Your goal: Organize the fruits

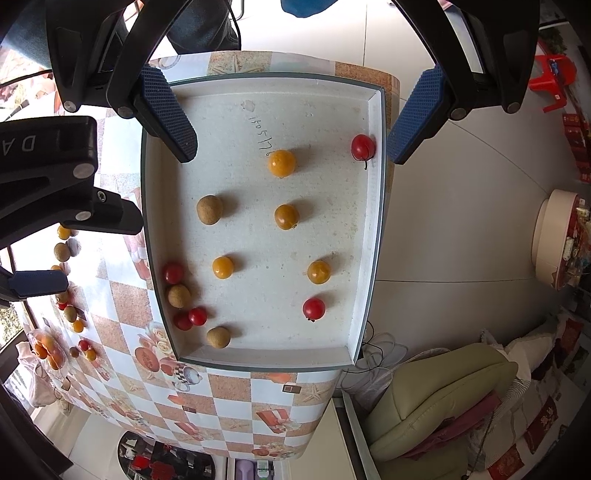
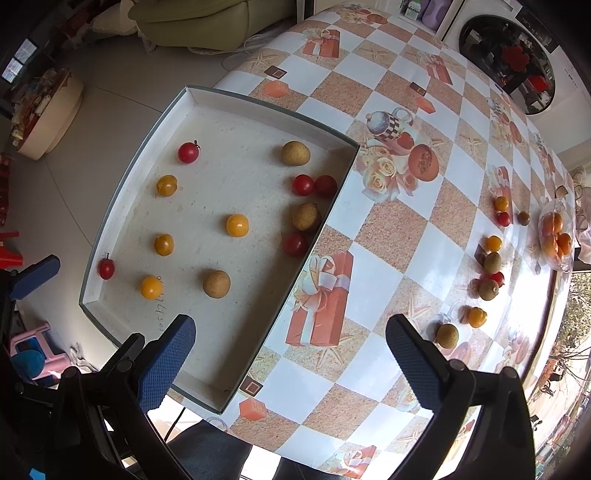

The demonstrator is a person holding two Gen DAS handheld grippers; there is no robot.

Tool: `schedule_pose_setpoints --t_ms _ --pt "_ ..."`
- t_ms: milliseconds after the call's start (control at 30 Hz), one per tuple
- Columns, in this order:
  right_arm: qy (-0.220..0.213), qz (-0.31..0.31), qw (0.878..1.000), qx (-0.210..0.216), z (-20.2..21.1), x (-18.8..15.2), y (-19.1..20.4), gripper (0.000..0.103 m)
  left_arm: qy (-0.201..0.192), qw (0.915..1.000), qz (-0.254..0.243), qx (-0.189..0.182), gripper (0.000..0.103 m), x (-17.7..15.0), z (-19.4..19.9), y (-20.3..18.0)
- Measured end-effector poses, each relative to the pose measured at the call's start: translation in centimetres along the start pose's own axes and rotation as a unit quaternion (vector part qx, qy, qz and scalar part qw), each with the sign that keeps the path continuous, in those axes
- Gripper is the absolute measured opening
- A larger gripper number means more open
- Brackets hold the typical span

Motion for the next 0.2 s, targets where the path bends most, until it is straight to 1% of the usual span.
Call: schedule_pose_setpoints --t_ms 200 --pt "0.001 -0.002 1.000 0.001 -0.21 -0.28 0.07 0.103 -0.013 0.9999 0.000 -0.006 0.103 0.12 0.31 0.17"
Point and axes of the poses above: each gripper's, at about its wrist camera, not at the fingertips, and z roughly against the way its jaws point, y to its left, x to its top, the point moved 4 cm from there along -z, roughly the way its jaws point, and after that the axes turned 12 degrees about z, right-handed, at the moved point
